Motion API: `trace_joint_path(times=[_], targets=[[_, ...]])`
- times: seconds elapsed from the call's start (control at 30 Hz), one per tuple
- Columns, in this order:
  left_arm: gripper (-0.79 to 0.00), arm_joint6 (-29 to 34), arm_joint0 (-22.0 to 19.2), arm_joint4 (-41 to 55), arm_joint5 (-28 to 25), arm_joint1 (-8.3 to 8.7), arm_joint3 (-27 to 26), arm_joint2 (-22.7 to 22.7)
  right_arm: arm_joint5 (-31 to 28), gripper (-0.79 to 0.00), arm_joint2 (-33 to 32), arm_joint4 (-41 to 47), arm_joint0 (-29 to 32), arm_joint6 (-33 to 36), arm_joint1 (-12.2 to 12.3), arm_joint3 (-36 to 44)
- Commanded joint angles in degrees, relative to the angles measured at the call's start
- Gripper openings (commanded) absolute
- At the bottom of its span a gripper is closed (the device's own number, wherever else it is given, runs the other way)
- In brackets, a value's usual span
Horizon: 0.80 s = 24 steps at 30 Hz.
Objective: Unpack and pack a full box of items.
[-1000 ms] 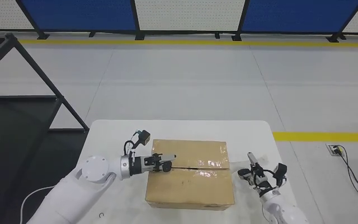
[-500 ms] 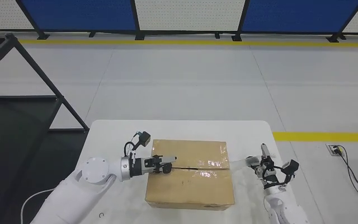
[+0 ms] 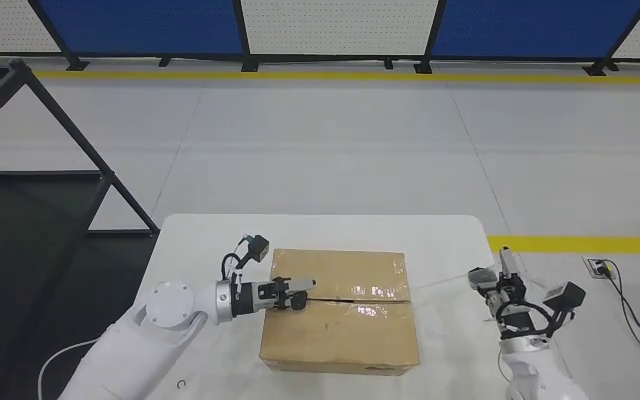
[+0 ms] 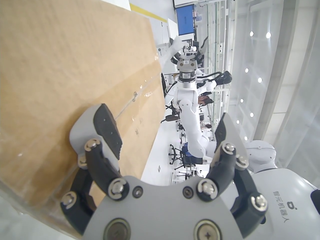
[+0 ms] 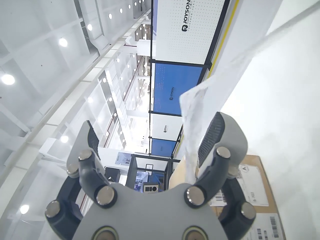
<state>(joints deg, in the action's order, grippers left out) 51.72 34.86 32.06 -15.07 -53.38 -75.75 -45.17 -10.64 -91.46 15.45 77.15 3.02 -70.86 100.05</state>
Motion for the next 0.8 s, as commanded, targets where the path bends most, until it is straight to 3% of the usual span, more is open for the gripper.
trace_joint_path(times=[0.0, 0.37, 0.77], targets=[[0.000, 0.03, 0.28, -0.06, 0.05, -0.09, 0.05, -0.39, 1.47, 0.000, -0.59, -1.40, 1.22, -0.62, 0.05, 3.80], [0.000, 0.40, 1.85, -0.30, -0.62, -0.58, 0.19, -2.77, 10.21, 0.000, 1.91, -13.84, 6.74, -1.86, 0.02, 22.16], [0.000, 0.27, 5.31, -0.38, -1.64, -0.25, -0.56, -7.17, 17.53, 0.000, 9.97, -23.35, 3.38, 1.41, -0.28, 28.14]])
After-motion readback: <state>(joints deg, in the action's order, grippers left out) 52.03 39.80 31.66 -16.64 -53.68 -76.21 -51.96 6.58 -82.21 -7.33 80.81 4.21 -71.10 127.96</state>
